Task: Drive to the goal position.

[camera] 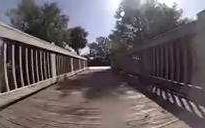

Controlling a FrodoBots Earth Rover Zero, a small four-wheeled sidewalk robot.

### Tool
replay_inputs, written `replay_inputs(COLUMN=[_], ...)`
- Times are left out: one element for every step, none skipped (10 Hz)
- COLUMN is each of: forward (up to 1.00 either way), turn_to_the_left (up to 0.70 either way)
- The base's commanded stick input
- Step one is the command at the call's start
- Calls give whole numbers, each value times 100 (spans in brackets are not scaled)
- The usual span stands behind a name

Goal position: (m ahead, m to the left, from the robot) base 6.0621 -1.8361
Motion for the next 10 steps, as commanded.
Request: replay_inputs(forward=[70,70,70,70,70,70,70,70,70,70], turn_to_the_left=[0,0,0,0,0,0,0,0,0,0])
